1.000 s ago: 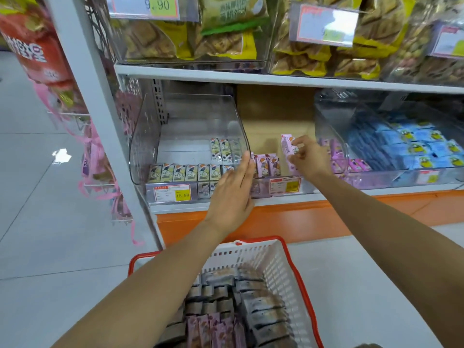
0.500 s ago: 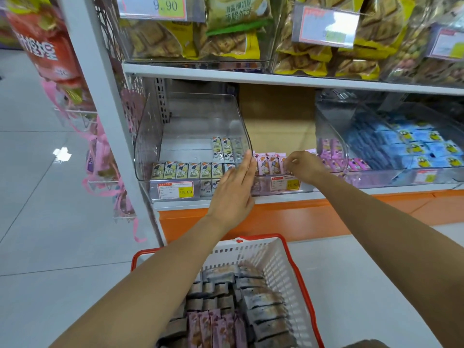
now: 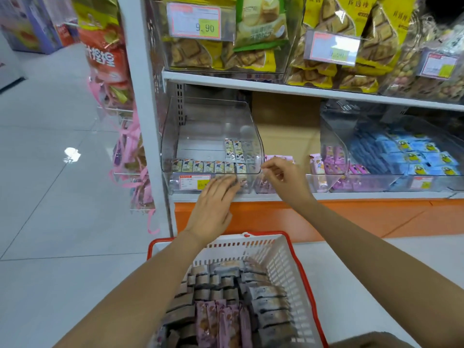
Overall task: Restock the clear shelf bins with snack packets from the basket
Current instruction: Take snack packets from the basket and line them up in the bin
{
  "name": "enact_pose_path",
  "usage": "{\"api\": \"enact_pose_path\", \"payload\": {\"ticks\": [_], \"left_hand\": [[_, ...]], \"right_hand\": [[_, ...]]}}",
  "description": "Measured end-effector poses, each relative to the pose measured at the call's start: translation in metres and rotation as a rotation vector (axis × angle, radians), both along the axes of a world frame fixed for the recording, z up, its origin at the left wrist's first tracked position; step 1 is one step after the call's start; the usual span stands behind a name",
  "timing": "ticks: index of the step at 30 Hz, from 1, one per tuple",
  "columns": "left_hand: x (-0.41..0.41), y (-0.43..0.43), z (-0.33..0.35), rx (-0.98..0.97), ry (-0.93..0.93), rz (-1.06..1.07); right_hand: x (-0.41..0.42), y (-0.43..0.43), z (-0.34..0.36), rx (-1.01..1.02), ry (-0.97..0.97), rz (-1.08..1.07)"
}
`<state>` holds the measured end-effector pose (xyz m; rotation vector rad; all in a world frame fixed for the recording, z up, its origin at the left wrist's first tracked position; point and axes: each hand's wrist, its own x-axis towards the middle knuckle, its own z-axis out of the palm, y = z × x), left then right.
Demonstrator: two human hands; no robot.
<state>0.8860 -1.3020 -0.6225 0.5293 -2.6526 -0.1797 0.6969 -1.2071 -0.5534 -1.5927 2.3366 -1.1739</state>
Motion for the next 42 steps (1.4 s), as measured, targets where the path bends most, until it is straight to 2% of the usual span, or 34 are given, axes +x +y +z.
{"api": "enact_pose_path", "payload": {"ticks": [10,15,19,27,32,36,42], "left_hand": [[0.069,-0.015,-0.062,0.035,-0.211,0.081],[0.09,-0.019,-0.104,0.155,-0.482,0.197],[0.093,-0.019,-0.129,0.232,-0.603,0.248],[0.085,-0.007,-0.15,0.247,-0.602,0.32],[0.084,-0.004,-0.154,0.237,-0.616,0.339],[0.084,-0.003,-0.151,0.233,-0.627,0.336],[0.076,-0.008,-0.135,0.303,-0.637,0.309]], "right_hand": [[0.084,-0.014,-0.106,0.284,-0.021,0.211],[0.104,-0.005,-0.168,0.488,-0.044,0.234],[0.109,0.016,-0.199,0.657,-0.076,0.184],[0.129,0.059,-0.235,1.068,-0.117,0.223],[0.15,0.075,-0.246,1.246,-0.286,0.231],[0.155,0.076,-0.25,1.21,-0.302,0.216],[0.135,0.052,-0.214,0.85,-0.337,0.158]]}}
